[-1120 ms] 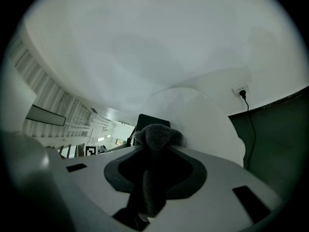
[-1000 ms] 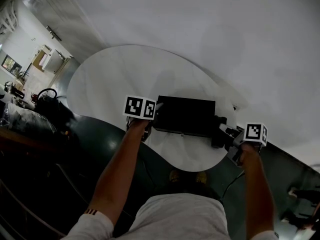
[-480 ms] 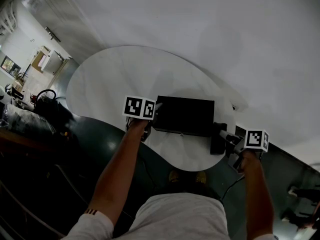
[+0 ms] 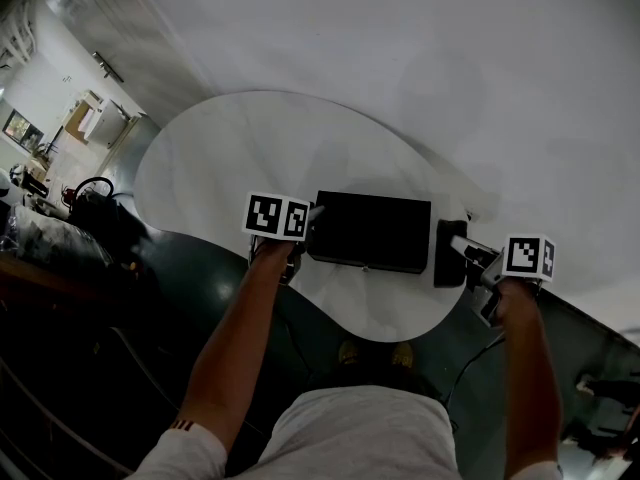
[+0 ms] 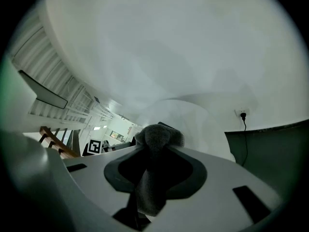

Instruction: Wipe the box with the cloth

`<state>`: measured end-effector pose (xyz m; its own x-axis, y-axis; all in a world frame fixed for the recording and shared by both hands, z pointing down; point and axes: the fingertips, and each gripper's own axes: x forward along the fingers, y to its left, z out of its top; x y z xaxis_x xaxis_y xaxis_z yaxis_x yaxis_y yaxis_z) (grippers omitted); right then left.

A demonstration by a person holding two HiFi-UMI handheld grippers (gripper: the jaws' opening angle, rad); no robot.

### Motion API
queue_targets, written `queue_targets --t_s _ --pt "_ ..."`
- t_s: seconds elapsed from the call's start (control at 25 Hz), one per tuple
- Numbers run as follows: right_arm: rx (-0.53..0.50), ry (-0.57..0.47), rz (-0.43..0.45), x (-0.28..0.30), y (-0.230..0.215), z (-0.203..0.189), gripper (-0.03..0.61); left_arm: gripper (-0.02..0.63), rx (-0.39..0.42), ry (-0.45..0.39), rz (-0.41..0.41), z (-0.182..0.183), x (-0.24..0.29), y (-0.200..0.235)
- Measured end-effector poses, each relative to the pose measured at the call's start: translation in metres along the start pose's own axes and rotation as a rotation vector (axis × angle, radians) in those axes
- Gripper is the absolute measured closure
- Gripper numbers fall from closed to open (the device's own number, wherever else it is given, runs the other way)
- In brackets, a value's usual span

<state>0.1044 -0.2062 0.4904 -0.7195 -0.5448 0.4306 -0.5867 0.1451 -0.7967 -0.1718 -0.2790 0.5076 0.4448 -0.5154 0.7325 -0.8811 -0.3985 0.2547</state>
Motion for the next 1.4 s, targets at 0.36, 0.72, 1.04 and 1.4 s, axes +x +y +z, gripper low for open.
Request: queue_targets --t_s 0.36,0.72,1.04,1.4 --pt "-0.216 -0.031 -0.003 0.004 0.047 0.059 0.485 0.545 0.026 -0.143 0.013 0.049 -0.038 -0.007" --pt "-0.493 -0.171 0.107 0.007 0.124 0.083 0.485 0.580 0.119 -0.379 -0.077 0.093 -0.075 -0.057" --pt "-0.715 -0.381 0.246 -0.019 0.195 0.088 0.485 0.598 0.292 -0.718 -0.248 0.121 -0.132 -0.132" --pt "-1.056 -0.590 0.300 -0.052 0.253 0.063 0.485 0.598 0.387 -0.931 -0.308 0.115 -0.183 -0.174"
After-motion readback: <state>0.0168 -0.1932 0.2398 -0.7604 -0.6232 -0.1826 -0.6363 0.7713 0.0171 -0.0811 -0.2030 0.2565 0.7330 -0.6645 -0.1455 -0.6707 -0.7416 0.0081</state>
